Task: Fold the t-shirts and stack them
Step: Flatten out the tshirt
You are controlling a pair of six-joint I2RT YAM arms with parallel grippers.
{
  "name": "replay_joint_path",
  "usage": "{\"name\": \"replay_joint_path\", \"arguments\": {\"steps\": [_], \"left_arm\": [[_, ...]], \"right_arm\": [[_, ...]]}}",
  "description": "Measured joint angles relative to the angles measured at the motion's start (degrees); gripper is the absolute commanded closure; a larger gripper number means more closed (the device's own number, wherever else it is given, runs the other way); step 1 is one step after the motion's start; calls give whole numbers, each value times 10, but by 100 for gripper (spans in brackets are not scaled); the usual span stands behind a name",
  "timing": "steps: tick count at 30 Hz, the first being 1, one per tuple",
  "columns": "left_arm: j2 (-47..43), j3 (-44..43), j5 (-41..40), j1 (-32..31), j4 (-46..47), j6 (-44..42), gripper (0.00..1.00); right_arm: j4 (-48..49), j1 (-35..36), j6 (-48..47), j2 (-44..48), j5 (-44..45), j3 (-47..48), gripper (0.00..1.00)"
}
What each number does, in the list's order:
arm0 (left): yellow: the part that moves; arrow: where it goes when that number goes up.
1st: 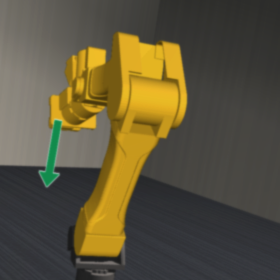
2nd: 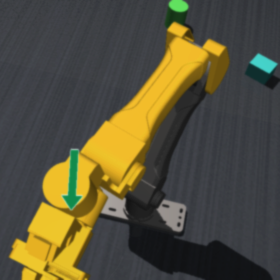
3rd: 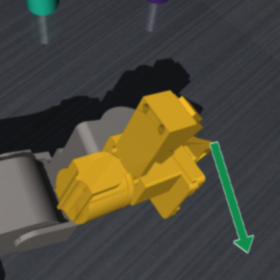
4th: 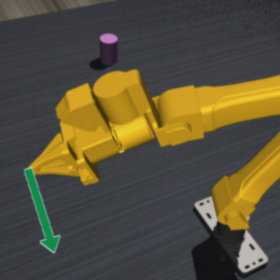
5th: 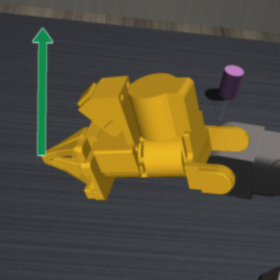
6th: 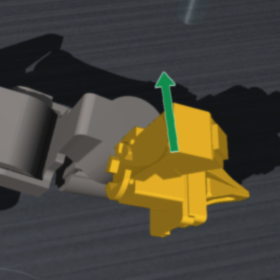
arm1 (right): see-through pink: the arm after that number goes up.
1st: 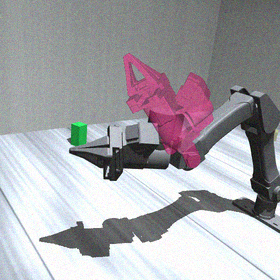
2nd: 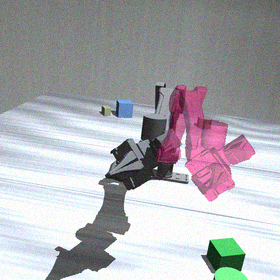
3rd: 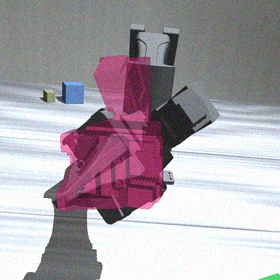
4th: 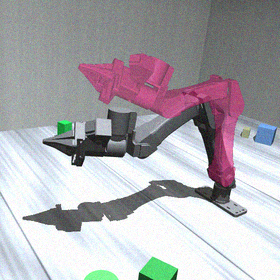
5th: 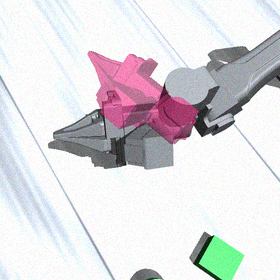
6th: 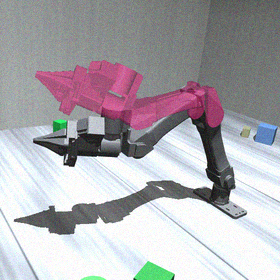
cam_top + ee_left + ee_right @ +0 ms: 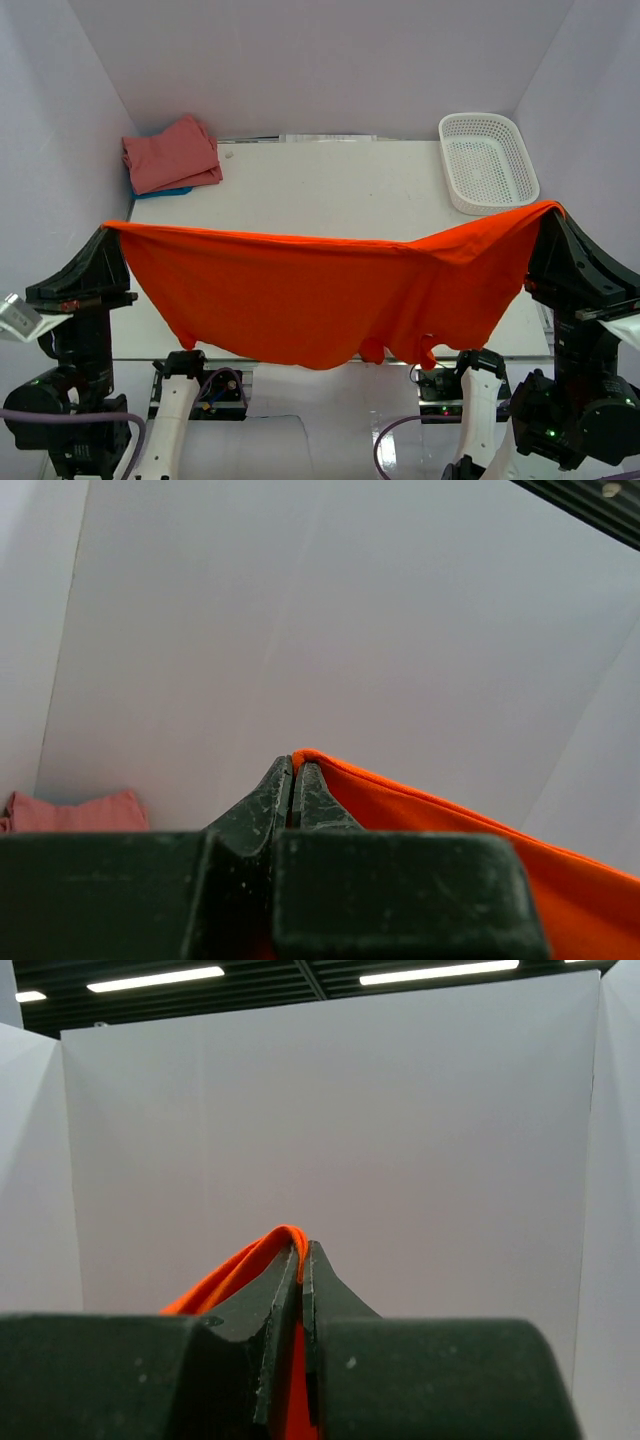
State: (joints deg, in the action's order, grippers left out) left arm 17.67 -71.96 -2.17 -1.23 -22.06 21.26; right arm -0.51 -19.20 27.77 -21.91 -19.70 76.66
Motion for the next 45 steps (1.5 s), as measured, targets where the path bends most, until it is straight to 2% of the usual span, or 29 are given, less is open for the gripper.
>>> {"name": "replay_joint_path", "arguments": {"steps": [5, 13, 20, 27, 31, 38, 45], "left_arm": [[54, -17, 32, 54, -4, 38, 100], [68, 13, 55, 56, -15, 53, 100], [65, 55, 80, 61, -23, 58, 100], [98, -3, 100, 60, -28, 51, 100], [93, -31, 108, 60, -28, 52, 100], [29, -36, 119, 61, -23, 67, 100], [-41, -35, 132, 64, -24, 80, 100]], "right_arm": [[3, -5, -3, -17, 1, -5, 92], [7, 11, -19, -35, -4, -62, 92], [-3, 37, -47, -71, -6, -70, 92], [-65, 65, -89, -104, -3, 42, 92], [-68, 69, -102, -87, -10, 104, 92], [-48, 64, -90, -24, -50, 160, 92], [-30, 61, -61, -1, -80, 200, 92]]}}
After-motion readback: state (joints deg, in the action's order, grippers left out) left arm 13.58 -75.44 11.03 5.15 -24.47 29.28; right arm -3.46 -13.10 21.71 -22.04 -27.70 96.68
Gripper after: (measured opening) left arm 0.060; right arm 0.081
